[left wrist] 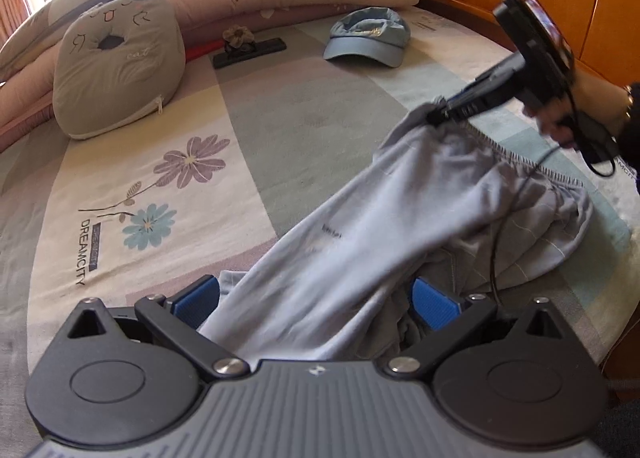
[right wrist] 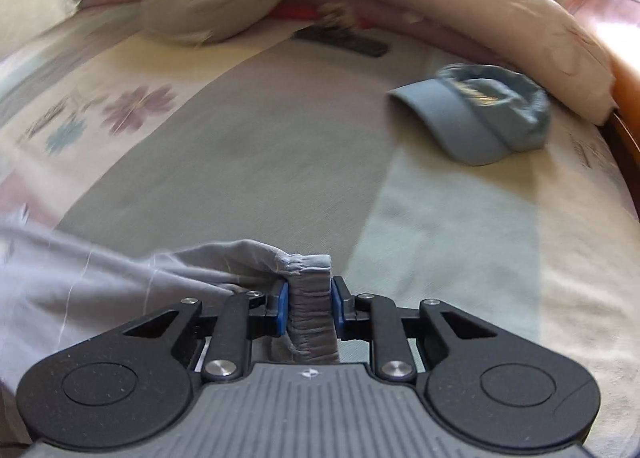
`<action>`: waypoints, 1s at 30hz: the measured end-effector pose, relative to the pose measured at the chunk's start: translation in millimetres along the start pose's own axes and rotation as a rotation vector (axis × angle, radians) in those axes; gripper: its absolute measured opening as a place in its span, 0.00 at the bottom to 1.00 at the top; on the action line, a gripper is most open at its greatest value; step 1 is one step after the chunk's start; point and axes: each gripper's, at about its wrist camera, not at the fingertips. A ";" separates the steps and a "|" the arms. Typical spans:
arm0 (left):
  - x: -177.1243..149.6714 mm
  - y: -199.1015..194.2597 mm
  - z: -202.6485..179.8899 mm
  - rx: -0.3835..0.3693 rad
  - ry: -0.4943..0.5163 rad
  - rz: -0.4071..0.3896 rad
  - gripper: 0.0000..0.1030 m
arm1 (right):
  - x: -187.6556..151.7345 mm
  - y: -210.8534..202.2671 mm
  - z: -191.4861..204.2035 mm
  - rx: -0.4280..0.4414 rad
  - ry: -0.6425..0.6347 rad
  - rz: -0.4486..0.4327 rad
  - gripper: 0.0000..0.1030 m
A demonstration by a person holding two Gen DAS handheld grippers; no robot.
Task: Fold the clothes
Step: 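Lift the waistband with the right gripper and spread the sweatpants out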
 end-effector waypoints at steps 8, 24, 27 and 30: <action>-2.6 -6.1 4.7 0.034 -0.016 -0.006 0.99 | 16.6 16.7 -52.3 -0.127 0.102 0.006 0.25; -6.3 9.9 16.4 -0.041 -0.051 0.021 0.99 | -9.3 -19.7 -76.0 -0.109 0.339 -0.033 0.46; -11.6 16.2 20.3 -0.082 -0.040 0.016 0.99 | -26.8 -36.2 -47.6 -0.033 0.329 -0.034 0.52; -18.7 23.9 21.5 -0.114 -0.016 0.007 0.99 | -48.3 -42.7 -11.0 0.020 0.311 -0.003 0.54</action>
Point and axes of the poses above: each gripper's, at about its wrist camera, not at the fingertips, and y roughly the way its jaws point, z to its left, x to its top, and after that the axes turned 5 degrees about x, right-handed
